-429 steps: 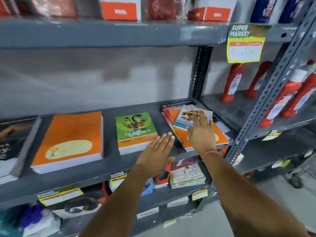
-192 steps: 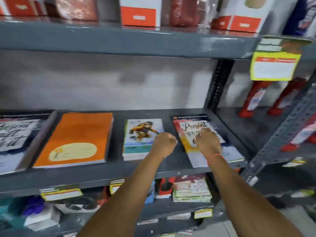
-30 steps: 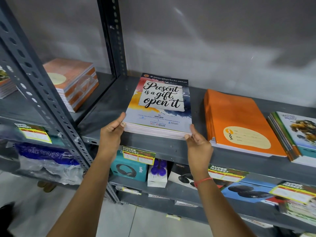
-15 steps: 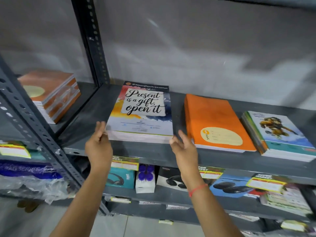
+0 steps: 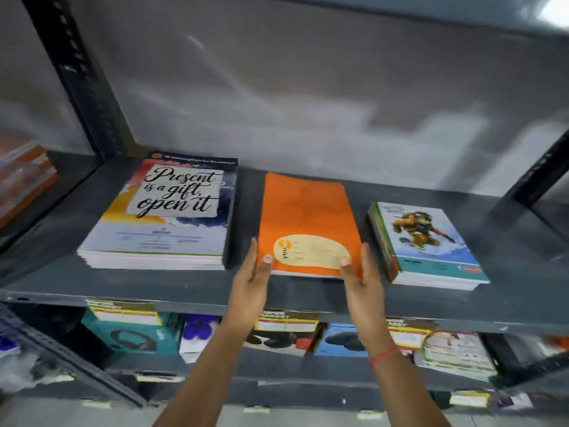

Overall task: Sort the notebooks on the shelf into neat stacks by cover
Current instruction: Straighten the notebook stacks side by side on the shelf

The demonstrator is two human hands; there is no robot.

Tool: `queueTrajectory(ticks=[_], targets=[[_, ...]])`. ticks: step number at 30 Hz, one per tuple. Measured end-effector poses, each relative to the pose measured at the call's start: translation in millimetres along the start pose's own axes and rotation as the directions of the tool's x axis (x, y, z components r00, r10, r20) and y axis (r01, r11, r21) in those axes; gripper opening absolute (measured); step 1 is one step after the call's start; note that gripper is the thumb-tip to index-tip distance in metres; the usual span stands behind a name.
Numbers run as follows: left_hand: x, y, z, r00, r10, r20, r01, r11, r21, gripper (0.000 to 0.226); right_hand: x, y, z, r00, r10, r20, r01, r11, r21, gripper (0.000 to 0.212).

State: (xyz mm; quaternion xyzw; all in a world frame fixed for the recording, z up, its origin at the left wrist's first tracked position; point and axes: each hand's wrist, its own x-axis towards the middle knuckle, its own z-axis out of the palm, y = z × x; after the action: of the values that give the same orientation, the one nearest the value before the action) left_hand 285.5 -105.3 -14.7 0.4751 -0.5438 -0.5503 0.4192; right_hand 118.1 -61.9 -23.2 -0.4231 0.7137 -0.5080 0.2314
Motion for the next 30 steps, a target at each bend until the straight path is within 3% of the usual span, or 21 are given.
queueTrajectory(ticks=[5,8,12,30], targets=[[5,-9,-15,0.999,0.0,0.053,0.0,1.0,-0.003,0.064,7,25,-29,0.973,-0.011,0.231,-0.069,0.939,0.336,0.073],[10,-16,-27,0.993,-0.006,0.119,0.009,1.0,-0.024,0.055,19,34,-46,0.935,-0.024,0.354,-0.114,0.924,0.365,0.074],[14,-23,-28,0.996,-0.018,0.088,0.019,1.0,-0.012,0.055,23,36,-52,0.902,-0.026,0.431,-0.146,0.921,0.362,0.07],[11,-21,-15,0.997,0.034,-0.069,-0.037,0.999,-0.038,0.05,14,33,-41,0.963,-0.089,0.253,0.006,0.95,0.313,0.058]])
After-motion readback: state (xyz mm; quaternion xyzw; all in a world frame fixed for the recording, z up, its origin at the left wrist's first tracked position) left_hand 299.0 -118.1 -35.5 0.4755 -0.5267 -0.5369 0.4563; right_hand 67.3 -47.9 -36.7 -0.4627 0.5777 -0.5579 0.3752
